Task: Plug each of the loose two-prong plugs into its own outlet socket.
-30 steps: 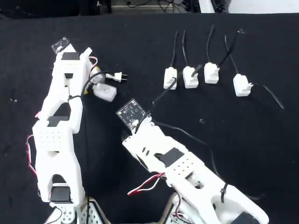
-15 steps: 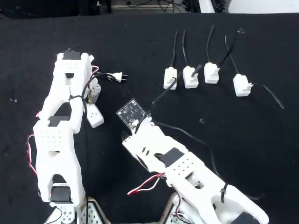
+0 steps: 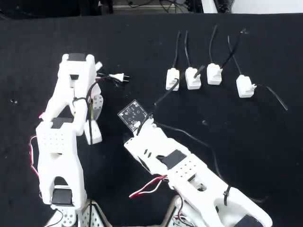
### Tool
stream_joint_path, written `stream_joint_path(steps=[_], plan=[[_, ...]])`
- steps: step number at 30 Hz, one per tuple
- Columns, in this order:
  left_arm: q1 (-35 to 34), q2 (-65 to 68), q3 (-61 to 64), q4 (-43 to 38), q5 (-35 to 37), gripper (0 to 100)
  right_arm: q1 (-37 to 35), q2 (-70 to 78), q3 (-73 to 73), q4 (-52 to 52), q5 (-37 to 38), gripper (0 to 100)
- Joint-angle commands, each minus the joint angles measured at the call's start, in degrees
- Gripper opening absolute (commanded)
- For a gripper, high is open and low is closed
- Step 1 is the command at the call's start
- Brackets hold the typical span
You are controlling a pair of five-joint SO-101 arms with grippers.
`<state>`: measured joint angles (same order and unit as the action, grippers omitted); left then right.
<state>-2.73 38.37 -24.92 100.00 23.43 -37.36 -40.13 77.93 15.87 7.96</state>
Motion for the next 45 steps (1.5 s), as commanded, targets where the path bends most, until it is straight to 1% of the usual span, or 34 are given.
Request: stream_joint_path(steps=[1, 5, 9, 14, 17, 20, 23, 26, 32, 35, 40, 45], plan=[[0.75, -5.54, 3.47, 0.88, -1.05, 5, -0.44, -2.24, -0.75, -1.41, 0.35, 25.4], [1.54, -14.51, 9.54, 0.79, -4.04, 5, -0.44, -2.24, -0.75, -1.41, 0.35, 25.4], [-0.40, -23.38, 15.69, 0.70, -6.95, 5, -0.44, -2.24, -0.66, -1.41, 0.35, 25.4], [-4.35, -23.12, 22.55, -1.93, -17.58, 5, -0.53, -2.24, -0.66, -1.41, 0.35, 25.4], [-4.70, -20.22, 25.71, -4.22, -25.05, 5, -0.53, -2.24, -0.66, -1.32, 0.35, 25.4], [-6.11, -19.08, 27.30, -9.85, -25.85, 6, -0.53, -2.24, -0.57, -1.32, 0.35, 25.4], [-7.25, -20.22, 27.38, -13.01, -26.29, 11, -0.44, -2.24, -0.57, -1.32, 0.44, 25.4], [-6.81, -22.95, 27.38, -13.10, -26.81, 15, -0.44, -2.24, -0.57, -1.32, 0.53, 25.4], [-7.78, -31.12, 31.52, -13.54, -27.87, 15, -0.62, -2.15, -0.66, -1.32, 0.62, 25.4], [-9.98, -35.34, 35.74, -13.45, -28.04, 15, -0.62, -2.15, -0.66, -1.32, 0.62, 25.4], [-16.13, -40.62, 43.21, -13.71, -35.08, 15, -0.62, -2.15, -0.66, -1.32, 0.62, 25.4], [-22.81, -45.45, 49.71, -17.93, -41.14, 15, -0.62, -2.24, -0.66, -1.14, 0.53, 25.4]])
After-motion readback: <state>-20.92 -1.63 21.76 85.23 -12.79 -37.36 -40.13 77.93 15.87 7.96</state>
